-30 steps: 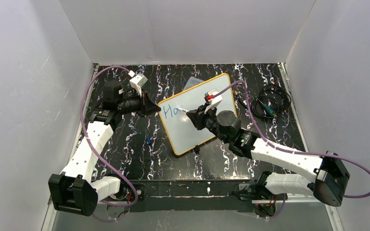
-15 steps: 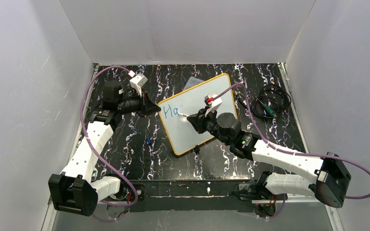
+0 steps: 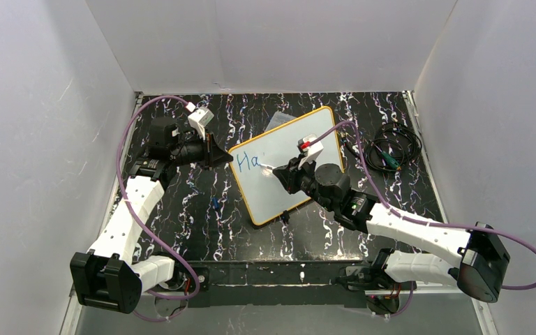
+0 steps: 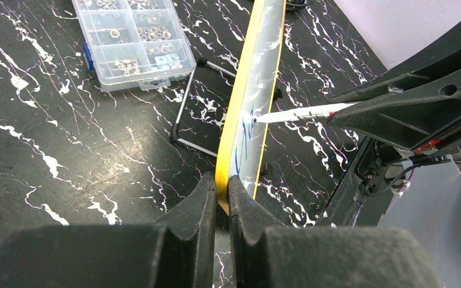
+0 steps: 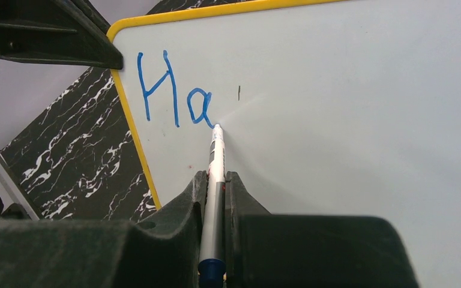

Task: Write a sentence on the whiteboard

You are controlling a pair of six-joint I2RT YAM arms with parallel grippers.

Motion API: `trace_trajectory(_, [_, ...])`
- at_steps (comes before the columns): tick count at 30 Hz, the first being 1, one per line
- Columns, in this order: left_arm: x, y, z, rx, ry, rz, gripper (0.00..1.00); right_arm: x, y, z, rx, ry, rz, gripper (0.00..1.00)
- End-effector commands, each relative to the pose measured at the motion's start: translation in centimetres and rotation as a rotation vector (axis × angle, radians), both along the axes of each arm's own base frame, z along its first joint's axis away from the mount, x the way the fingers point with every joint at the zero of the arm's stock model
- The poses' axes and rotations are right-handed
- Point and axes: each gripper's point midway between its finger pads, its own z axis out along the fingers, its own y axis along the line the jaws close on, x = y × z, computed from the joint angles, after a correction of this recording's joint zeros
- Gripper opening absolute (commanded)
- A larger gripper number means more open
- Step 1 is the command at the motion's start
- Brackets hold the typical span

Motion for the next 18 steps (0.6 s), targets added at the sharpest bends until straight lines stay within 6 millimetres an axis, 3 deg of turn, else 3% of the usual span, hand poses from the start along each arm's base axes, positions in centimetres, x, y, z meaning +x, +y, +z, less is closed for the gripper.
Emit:
trace_trajectory(1, [-1.1, -0.4, 0.4, -0.002, -0.036, -0.053, 0.00, 0.6, -0.1, 2.4, 0.053, -0.052, -0.024, 0.01])
trace_trajectory(9, [-1.2, -0.3, 0.4, 0.003, -0.040, -0.049, 0.00, 0.4, -0.6, 4.9, 0.080, -0.100, -0.023, 0.01])
trace_trajectory(18, [-1.2, -0.3, 0.4, -0.001, -0.039, -0.052, 0.00, 1.2, -0.7, 5.5, 0.063, -0.127, -0.027, 0.01])
